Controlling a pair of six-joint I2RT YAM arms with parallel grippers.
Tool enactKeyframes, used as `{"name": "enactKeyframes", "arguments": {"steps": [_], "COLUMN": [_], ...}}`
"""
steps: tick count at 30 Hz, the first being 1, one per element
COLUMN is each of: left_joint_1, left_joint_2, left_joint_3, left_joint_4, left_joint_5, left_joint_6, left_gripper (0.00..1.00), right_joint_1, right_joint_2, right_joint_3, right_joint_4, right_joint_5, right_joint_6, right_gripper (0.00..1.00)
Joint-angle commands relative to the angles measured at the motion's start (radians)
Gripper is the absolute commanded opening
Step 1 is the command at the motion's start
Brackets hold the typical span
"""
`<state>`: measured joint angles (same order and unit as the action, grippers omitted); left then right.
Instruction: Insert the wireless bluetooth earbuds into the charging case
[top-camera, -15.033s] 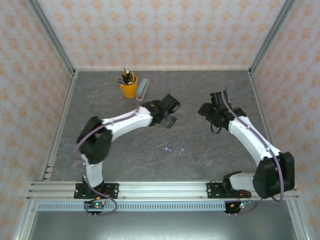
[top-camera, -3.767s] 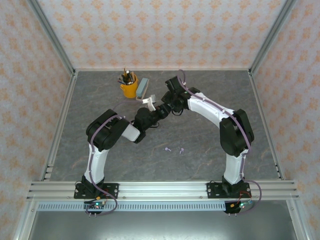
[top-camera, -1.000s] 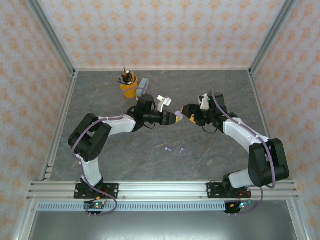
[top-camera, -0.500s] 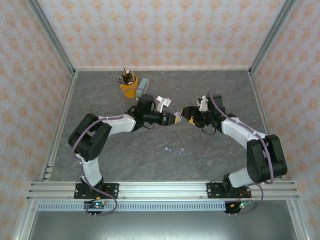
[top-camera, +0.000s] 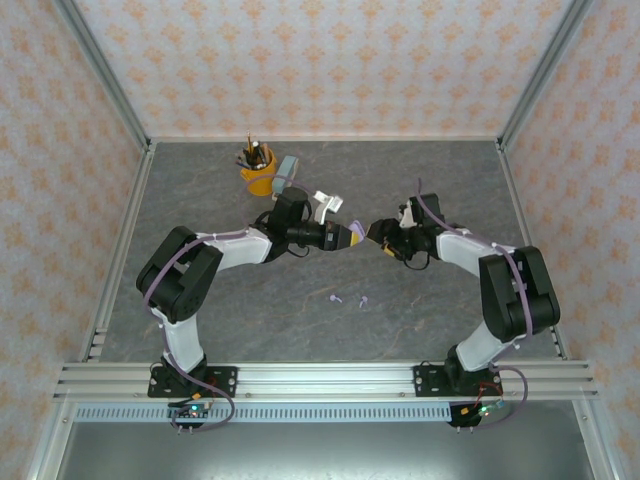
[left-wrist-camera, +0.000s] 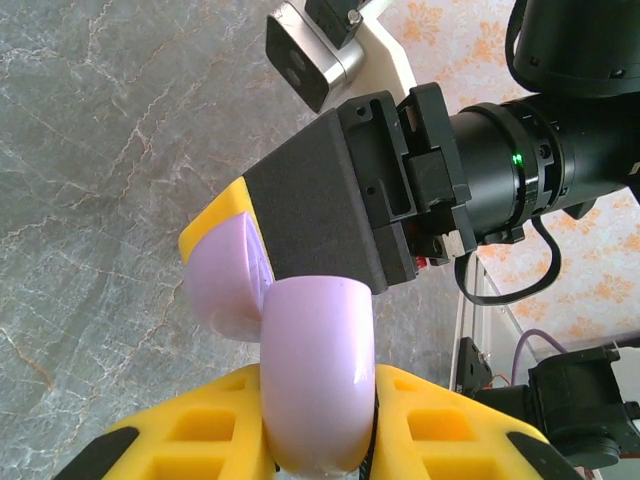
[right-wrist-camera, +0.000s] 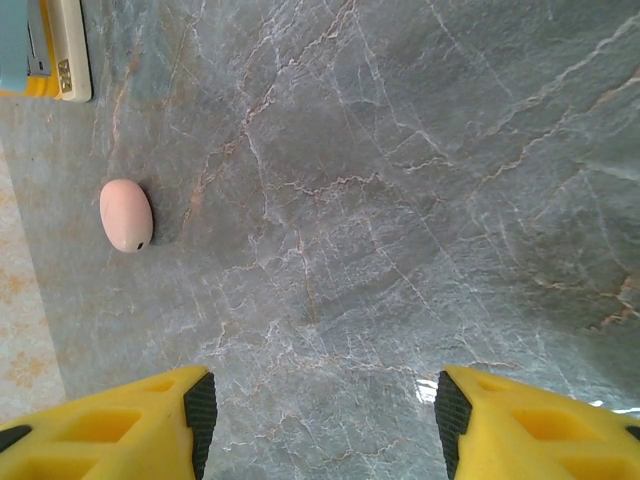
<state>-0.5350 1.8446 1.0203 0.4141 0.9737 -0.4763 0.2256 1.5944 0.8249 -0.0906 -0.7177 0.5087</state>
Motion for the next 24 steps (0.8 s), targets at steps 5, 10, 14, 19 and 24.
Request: {"name": "enactKeyframes", "arguments": {"steps": [5, 10, 14, 19, 24], "left_joint_1": [-0.004, -0.003, -0.003, -0.002, -0.005], "left_joint_2": [-0.039, -0.049, -0.061, -0.080, -0.100], "left_joint_3": [0.020, 0.020, 0.021, 0.036, 0.057], "left_joint_4": [0.050, 0.071, 0.104, 0.084, 0.011], "left_joint_5": [0.025, 0.022, 0.034, 0.070, 0.097], "left_joint_6": [0.028, 0.011, -0.015, -0.012, 0.030], "left_gripper": [0.23, 0.23, 0.23, 0.23, 0.22], "right_joint_1": [-0.028, -0.028, -0.028, -0.028, -0.028], "right_joint_2": [-0.154, -0.211, -0.217, -0.219, -0.239], "right_joint_3": [-0.063, -0.135, -0.185, -0.174, -0.157], "right_joint_4": [0.068, 0.248, 0.430, 0.372, 0.253], "right_joint_5": [-0.033, -0.098, -0.177, -0.272, -0.285], "right_joint_6": [0.094, 0.244, 0.321, 0.185, 0.042], "right_gripper": [0.61, 0.59, 0.53, 0.48, 0.45]}}
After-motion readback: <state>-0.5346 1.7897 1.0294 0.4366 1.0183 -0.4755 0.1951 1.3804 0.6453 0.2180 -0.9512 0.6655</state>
